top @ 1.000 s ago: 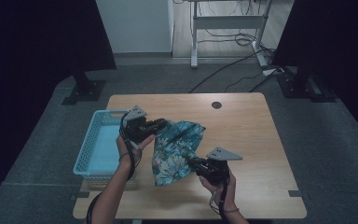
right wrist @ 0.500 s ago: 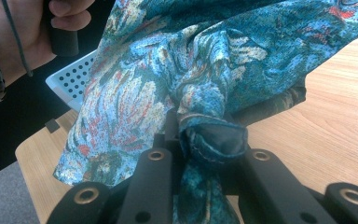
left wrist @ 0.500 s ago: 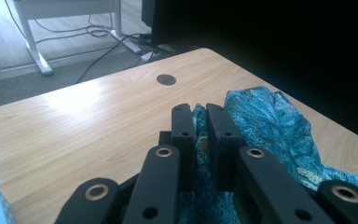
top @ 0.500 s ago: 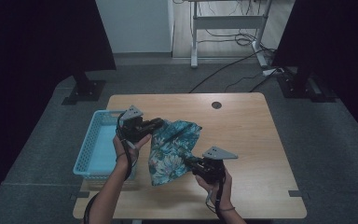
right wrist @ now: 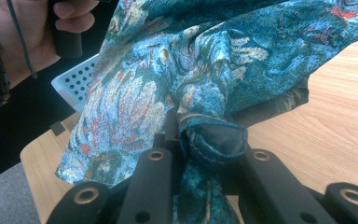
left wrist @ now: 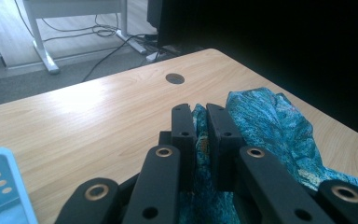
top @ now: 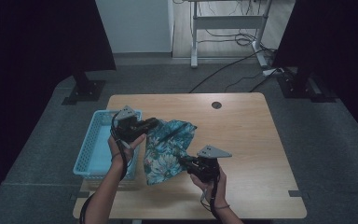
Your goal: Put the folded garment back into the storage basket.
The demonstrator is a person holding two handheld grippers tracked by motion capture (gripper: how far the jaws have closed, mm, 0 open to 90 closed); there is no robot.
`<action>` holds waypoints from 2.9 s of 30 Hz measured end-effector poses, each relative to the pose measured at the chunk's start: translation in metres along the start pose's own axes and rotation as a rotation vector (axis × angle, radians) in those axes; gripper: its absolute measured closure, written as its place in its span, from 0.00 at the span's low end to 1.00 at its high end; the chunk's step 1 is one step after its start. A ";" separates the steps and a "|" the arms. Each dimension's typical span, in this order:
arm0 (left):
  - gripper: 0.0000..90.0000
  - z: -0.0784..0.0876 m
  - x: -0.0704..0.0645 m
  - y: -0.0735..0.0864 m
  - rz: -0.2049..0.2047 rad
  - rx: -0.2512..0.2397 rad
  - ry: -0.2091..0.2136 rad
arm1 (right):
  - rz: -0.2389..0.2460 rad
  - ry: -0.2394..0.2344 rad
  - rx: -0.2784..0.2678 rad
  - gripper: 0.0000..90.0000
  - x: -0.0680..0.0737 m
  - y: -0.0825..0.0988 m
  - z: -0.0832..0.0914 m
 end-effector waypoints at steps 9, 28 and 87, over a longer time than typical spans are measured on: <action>0.91 0.003 0.004 0.001 0.001 0.001 -0.010 | -0.003 -0.007 0.003 0.87 0.001 0.000 -0.006; 0.91 0.009 0.015 0.002 0.008 -0.001 -0.027 | 0.008 -0.017 0.010 0.87 0.006 -0.005 -0.018; 0.91 0.039 0.048 -0.001 0.023 -0.025 -0.080 | 0.040 -0.046 0.026 0.87 0.026 -0.026 -0.053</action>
Point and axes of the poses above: each handheld gripper's, and its own axes: z roughly backward along the jaws, y roughly out of its underside, x roughly to its left, the point moved 4 cm from there along -z, roughly forward along the jaws, and after that the axes turned 2 degrees about -y, right-handed, at the moved point
